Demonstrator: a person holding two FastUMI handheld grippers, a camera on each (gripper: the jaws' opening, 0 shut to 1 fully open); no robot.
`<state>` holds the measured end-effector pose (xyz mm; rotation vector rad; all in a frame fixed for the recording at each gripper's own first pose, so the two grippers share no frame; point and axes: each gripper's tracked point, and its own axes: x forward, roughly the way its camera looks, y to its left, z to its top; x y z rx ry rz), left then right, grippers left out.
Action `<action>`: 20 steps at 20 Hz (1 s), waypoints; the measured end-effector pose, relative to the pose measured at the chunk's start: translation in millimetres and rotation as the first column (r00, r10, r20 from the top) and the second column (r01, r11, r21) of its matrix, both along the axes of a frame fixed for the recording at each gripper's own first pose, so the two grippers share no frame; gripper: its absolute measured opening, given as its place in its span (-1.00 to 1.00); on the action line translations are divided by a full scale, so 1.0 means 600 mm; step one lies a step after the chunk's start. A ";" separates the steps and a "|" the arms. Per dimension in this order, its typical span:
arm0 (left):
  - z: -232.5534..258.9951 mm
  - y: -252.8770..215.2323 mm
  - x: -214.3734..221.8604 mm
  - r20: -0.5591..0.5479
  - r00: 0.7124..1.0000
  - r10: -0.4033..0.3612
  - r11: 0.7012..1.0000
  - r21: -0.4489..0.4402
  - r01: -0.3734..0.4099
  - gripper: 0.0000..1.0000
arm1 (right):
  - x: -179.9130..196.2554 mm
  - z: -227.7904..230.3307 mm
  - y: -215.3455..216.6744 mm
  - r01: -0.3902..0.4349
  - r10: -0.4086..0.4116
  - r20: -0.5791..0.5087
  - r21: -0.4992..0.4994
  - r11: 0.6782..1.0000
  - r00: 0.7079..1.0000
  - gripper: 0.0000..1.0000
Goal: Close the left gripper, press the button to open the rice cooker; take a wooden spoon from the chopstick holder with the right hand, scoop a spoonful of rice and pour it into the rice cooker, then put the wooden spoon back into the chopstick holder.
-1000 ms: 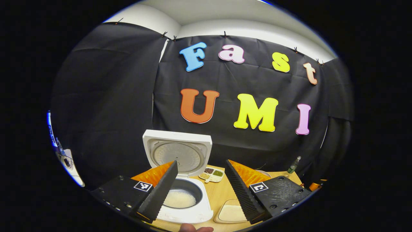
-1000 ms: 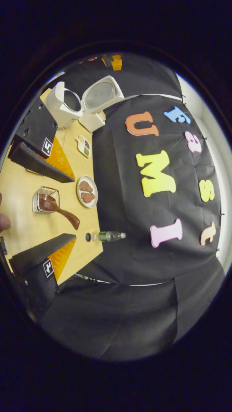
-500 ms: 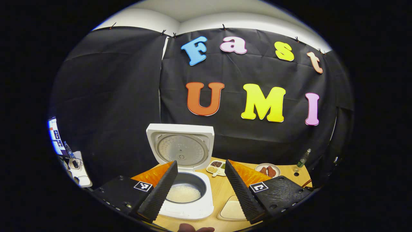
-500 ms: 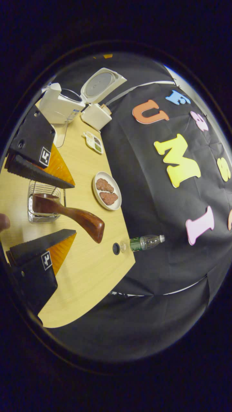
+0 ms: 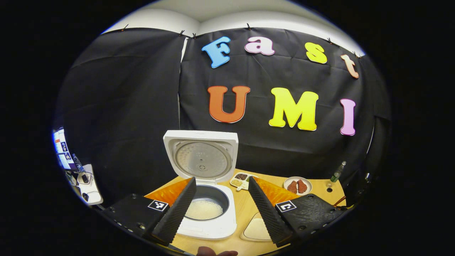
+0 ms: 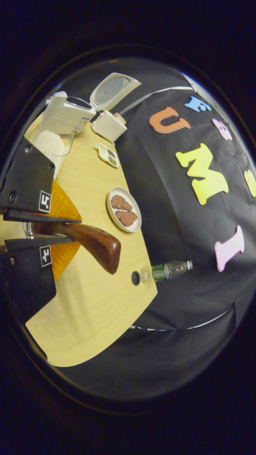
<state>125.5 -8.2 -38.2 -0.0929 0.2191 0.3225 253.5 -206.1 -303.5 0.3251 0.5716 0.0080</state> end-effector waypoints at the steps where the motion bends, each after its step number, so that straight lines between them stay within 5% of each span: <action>1: -0.002 0.005 -0.001 0.005 1.000 -0.005 1.000 -0.011 0.005 0.88 | -0.004 0.002 0.002 0.010 -0.010 -0.007 -0.011 1.000 1.000 -0.63; 5: -0.004 0.035 -0.008 0.020 0.999 -0.037 0.999 -0.029 0.037 0.88 | -0.021 0.041 0.008 0.066 -0.065 0.023 -0.039 0.997 0.998 -0.77; 10: -0.008 0.079 -0.019 0.045 0.991 -0.125 0.992 -0.027 0.127 0.88 | -0.046 0.168 0.036 0.129 -0.094 0.171 -0.207 0.970 0.981 -0.81; 15: -0.013 0.126 -0.023 0.077 0.978 -0.195 0.980 -0.016 0.196 0.88 | -0.083 0.275 0.172 0.084 -0.006 0.274 -0.275 0.958 0.962 -0.81; 20: -0.002 0.159 -0.022 0.113 0.962 -0.249 0.968 0.010 0.250 0.88 | -0.098 0.250 0.304 -0.007 0.087 0.250 -0.304 0.953 0.964 -0.81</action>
